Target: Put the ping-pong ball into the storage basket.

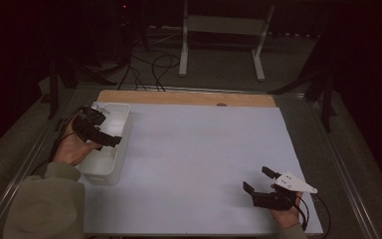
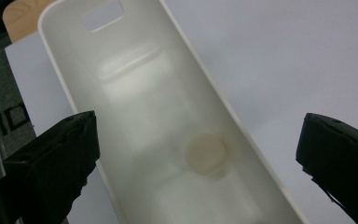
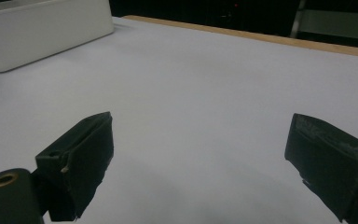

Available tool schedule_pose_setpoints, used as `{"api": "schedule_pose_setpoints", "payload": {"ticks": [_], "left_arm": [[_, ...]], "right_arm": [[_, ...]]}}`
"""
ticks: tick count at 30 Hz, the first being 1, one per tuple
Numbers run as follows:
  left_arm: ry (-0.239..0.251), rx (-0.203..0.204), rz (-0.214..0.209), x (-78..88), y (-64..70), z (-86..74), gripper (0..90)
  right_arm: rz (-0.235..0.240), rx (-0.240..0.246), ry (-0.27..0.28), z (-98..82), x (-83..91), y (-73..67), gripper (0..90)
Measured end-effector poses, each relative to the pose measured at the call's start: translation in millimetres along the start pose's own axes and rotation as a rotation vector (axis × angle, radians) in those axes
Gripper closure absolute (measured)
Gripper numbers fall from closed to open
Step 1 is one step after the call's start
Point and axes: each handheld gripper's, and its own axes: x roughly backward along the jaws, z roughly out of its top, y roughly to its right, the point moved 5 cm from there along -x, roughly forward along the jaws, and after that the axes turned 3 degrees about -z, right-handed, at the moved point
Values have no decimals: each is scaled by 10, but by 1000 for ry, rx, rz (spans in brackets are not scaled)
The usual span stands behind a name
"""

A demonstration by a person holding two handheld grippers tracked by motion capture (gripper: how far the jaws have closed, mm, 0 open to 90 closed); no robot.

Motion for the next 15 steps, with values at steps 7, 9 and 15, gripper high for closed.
{"api": "schedule_pose_setpoints", "payload": {"ticks": [7,9,15], "left_arm": [[30,-18,-14,17,38,3,2],[41,-26,-15,23,53,9,2],[67,-42,-20,38,94,21,2]], "right_arm": [[-1,0,1,1,1,1,71],[-1,0,1,0,0,1,71],[-2,1,3,1,1,3,71]]}}
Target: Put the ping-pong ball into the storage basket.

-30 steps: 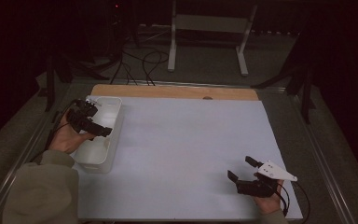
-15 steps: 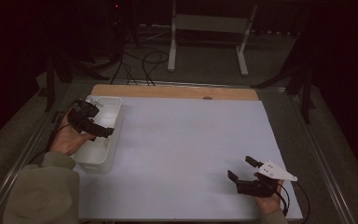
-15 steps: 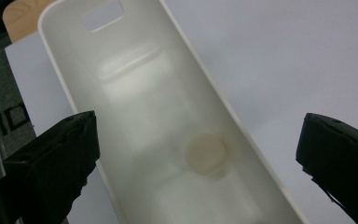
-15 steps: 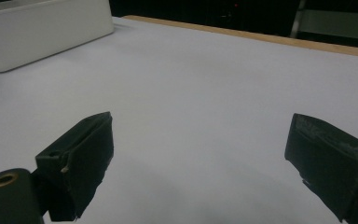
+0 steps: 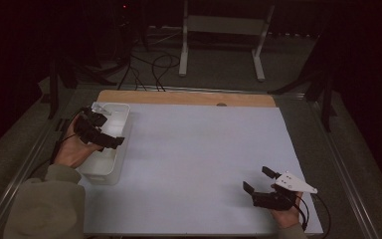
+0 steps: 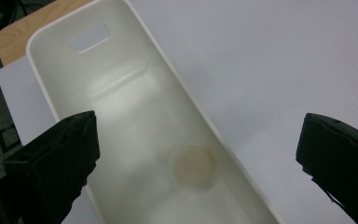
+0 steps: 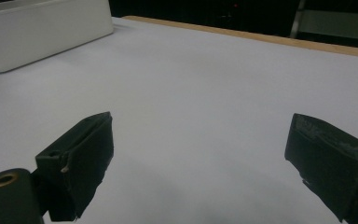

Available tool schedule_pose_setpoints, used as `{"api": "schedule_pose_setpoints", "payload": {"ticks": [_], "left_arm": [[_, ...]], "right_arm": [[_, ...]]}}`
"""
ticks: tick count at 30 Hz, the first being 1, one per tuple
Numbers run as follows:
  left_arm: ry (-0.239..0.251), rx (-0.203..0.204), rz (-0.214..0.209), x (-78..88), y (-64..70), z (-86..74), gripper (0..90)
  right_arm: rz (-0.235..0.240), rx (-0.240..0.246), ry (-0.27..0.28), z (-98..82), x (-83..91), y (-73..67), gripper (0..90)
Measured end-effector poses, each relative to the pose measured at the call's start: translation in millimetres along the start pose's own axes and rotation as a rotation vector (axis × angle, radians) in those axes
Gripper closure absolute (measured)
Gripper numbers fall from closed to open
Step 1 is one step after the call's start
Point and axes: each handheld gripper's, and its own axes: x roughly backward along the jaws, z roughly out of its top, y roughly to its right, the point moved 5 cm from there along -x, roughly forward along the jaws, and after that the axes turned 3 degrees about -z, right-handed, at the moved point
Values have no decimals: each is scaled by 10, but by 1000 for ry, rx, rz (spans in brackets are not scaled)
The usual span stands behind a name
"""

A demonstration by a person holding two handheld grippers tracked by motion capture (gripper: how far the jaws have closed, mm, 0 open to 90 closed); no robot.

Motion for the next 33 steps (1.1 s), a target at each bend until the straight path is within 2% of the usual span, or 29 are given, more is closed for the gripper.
{"api": "schedule_pose_setpoints", "payload": {"ticks": [24,30,33], "left_arm": [[61,-54,-33,50,161,27,2],[74,-57,-37,51,187,36,2],[94,-69,-41,65,223,50,2]], "right_arm": [[-3,-2,4,5,10,8,71],[-3,-4,4,5,10,7,71],[-4,-3,4,5,10,8,71]]}}
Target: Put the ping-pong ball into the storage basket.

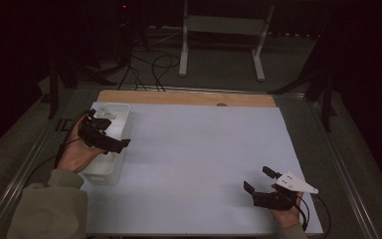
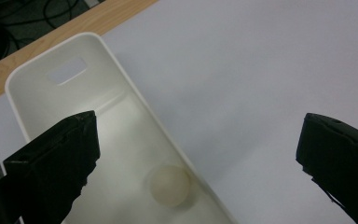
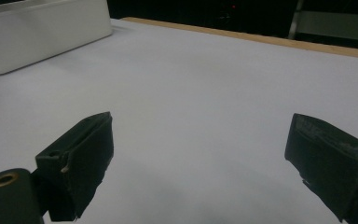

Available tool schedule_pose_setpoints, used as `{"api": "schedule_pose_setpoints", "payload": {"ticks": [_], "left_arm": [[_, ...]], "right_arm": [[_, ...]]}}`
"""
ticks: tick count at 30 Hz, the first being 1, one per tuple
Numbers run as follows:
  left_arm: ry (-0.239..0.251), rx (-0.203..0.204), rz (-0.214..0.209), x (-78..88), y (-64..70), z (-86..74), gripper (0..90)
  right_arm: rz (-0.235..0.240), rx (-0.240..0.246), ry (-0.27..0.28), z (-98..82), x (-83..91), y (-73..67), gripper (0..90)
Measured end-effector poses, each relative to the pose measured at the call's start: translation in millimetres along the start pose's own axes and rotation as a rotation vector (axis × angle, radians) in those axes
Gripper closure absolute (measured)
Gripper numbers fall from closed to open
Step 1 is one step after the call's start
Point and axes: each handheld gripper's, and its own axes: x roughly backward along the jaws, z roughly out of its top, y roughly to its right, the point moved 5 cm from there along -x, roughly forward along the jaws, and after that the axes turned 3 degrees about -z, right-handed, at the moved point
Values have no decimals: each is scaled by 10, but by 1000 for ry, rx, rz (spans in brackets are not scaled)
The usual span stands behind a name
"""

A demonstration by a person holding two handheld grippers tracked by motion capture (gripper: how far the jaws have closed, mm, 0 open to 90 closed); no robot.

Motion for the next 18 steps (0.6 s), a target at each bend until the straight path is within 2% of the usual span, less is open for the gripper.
{"api": "schedule_pose_setpoints", "payload": {"ticks": [7,18], "left_arm": [[34,-15,-7,-4,58,18,2],[78,7,-21,-54,96,-38,2]], "right_arm": [[0,-2,1,1,3,1,71],[-2,-3,1,1,3,2,71]]}}
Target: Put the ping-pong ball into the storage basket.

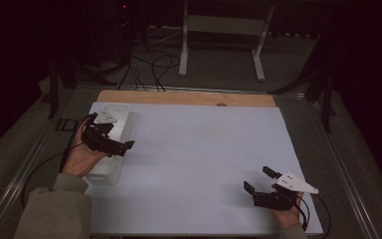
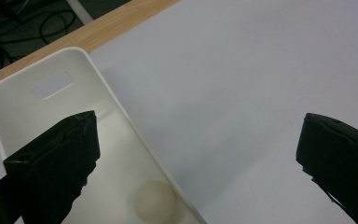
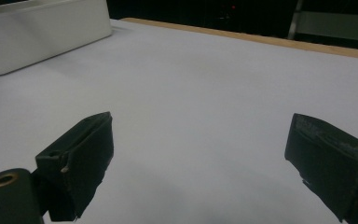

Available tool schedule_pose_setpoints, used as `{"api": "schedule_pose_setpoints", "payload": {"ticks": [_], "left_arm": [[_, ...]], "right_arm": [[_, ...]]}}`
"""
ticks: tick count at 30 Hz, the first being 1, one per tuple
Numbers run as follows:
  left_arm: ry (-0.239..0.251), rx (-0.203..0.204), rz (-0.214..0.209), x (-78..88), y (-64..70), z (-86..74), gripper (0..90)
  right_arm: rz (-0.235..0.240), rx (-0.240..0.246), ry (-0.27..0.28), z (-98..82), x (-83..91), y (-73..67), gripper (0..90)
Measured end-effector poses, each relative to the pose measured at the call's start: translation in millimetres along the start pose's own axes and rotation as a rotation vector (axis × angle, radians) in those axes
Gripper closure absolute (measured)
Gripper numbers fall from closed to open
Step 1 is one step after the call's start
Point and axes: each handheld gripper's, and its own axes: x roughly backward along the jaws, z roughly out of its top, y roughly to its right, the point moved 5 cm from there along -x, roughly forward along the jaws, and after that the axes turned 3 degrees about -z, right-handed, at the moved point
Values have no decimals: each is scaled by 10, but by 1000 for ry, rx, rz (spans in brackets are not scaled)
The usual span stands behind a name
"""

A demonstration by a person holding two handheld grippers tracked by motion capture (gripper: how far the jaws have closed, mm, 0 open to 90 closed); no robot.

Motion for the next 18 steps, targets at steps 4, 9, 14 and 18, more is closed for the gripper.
{"api": "schedule_pose_setpoints", "payload": {"ticks": [4,9,14,18], "left_arm": [[20,2,-1,-10,21,-9,2],[43,7,-8,-10,46,-17,2],[70,14,-13,-2,63,-31,2],[92,22,-20,-2,79,-47,2]], "right_arm": [[0,0,0,0,-1,0,71],[-2,-2,1,0,0,4,71],[-2,-1,1,0,0,3,71],[-5,-5,1,1,-1,3,71]]}}
